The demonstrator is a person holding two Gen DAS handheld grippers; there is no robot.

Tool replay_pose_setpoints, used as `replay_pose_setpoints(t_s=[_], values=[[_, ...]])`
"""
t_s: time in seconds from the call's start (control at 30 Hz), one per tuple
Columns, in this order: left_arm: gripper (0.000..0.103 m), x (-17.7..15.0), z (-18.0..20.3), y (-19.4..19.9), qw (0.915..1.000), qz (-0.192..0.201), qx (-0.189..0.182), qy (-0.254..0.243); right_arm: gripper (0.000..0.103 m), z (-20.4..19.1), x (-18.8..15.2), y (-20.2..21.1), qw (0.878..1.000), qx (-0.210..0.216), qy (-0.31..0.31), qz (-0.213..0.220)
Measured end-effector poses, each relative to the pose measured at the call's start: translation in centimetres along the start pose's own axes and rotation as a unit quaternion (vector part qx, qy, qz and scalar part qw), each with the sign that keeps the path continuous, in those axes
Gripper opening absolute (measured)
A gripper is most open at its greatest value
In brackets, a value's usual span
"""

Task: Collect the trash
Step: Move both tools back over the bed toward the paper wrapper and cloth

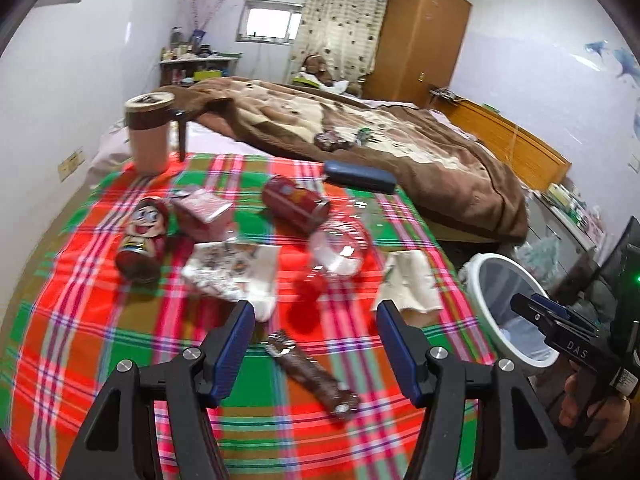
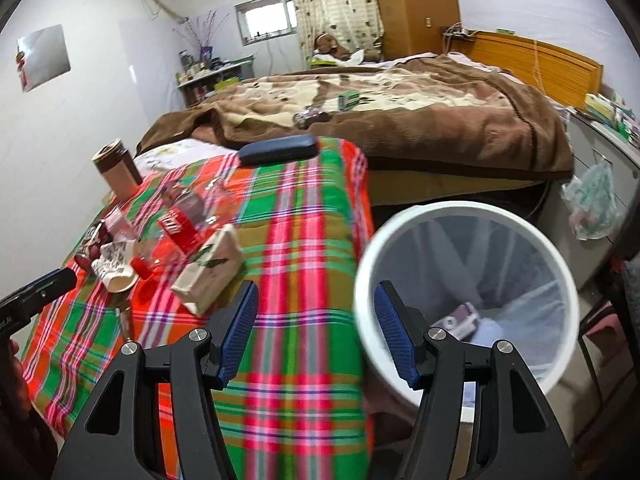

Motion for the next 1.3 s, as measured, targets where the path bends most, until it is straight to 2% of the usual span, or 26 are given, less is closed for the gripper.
replay_pose_setpoints(t_s=[0.23,0.37,0.43,0.5,0.73,0.87,0.93,1.07,1.17,1.3], values=[[0.063,-0.5,-3.7,-0.4,0.9996,-0.008,0.023,0.017,0.062,-2.4,0.2,-1.1,1.0,0.018,0.017,-0.012],[0.063,-0.3,-6.5,-1.1,0.9985,-0.018,0.028,0.044,0.061,-4.0,0.7,-2.2,0.999,0.031,0.025,-0.021],[0.063,0.0,-7.5,-1.7,0.9977,-0.024,0.017,0.06,0.05,-4.6,0.8,-3.0,0.999,0.035,0.025,-0.029],[0.063,0.3,-8.2,-2.5,0.9971,-0.032,0.013,0.068,0.046,-5.1,0.9,-3.7,0.998,0.036,0.024,-0.038],[0.063,1.3,-8.1,-4.9,0.9948,-0.05,-0.025,0.085,0.045,-5.9,1.1,-5.2,0.997,0.042,0.019,-0.056],[0.063,2.1,-8.0,-6.8,0.9916,-0.062,-0.033,0.109,0.045,-6.0,1.1,-5.8,0.997,0.043,0.016,-0.067],[0.063,2.2,-8.0,-7.4,0.9907,-0.065,-0.033,0.115,0.038,-6.2,1.1,-6.1,0.996,0.042,0.018,-0.07],[0.06,2.1,-8.1,-8.2,0.9901,-0.064,-0.02,0.124,0.037,-6.2,1.1,-6.6,0.996,0.045,0.019,-0.077],[0.056,2.1,-8.3,-8.7,0.9892,-0.067,-0.021,0.129,0.033,-6.2,1.0,-6.8,0.996,0.048,0.017,-0.079],[0.056,2.0,-8.7,-9.5,0.9859,-0.075,-0.032,0.146,0.026,-6.2,1.1,-6.9,0.995,0.058,0.014,-0.08]])
Point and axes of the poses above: each gripper's, at about its wrist camera, not at the fingertips, and y roughly against the way its jaws point, z to its right, x to its top, the point moved 3 cm from there along -y, roughly the way its jaws point, and after that the axes turned 9 degrees about -z, right-handed, at the moved point
